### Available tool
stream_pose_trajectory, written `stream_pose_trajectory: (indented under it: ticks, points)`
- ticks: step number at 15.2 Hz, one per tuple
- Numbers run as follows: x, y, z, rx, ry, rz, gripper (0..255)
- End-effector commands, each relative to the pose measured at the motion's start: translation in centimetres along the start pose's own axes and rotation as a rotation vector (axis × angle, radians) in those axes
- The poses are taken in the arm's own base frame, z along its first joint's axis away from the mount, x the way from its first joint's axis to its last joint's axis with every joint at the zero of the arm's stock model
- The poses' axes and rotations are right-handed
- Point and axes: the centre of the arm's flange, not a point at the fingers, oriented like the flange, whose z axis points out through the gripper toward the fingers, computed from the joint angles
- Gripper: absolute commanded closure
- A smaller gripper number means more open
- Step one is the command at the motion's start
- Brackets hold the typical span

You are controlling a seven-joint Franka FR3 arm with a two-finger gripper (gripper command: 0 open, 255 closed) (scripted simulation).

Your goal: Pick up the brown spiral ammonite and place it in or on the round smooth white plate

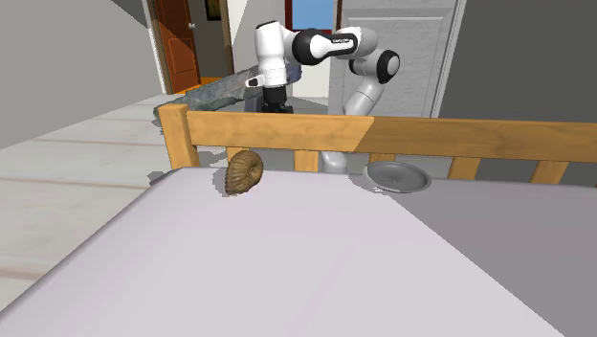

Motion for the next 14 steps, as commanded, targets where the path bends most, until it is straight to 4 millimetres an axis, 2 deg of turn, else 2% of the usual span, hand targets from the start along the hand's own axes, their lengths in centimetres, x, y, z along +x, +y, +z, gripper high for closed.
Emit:
stream_pose_trajectory:
  ticks: [1, 7, 14]
  points:
    - [0.0, 0.0, 0.0, 0.000, 0.000, 0.000, 0]
    - [6.9, -4.1, -1.6, -0.026, -0.009, -0.098, 0]
    - [14.5, -9.8, -3.3, -0.057, -0.020, -0.211, 0]
